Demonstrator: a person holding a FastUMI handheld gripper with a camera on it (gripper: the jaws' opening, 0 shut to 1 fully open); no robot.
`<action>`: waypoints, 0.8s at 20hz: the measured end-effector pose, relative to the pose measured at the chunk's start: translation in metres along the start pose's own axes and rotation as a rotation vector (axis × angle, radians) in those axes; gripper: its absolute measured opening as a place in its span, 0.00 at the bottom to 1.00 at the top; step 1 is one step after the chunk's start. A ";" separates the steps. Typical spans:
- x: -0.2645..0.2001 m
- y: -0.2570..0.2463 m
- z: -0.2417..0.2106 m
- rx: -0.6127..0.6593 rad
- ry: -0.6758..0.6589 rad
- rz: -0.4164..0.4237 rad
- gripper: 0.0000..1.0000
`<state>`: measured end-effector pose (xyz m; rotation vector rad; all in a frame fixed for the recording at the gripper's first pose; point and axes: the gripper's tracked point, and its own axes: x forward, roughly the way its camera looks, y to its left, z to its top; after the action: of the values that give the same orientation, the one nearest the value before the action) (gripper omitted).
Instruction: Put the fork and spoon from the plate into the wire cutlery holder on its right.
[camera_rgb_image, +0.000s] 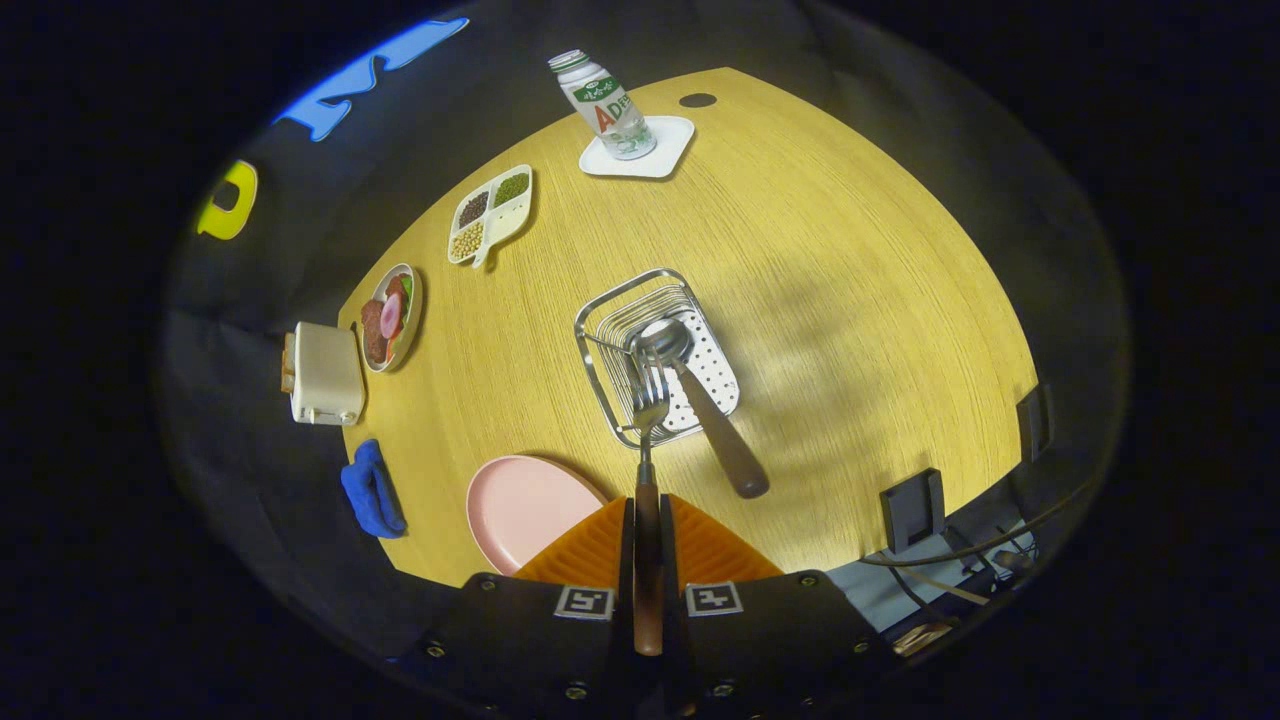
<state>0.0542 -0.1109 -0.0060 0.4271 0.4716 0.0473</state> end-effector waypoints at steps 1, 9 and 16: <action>-0.001 0.003 0.002 0.003 -0.003 0.009 0.12; -0.011 0.000 0.008 0.014 -0.040 0.002 0.12; -0.029 0.007 0.018 -0.005 -0.081 0.014 0.19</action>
<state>0.0371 -0.1152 0.0238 0.4255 0.3886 0.0441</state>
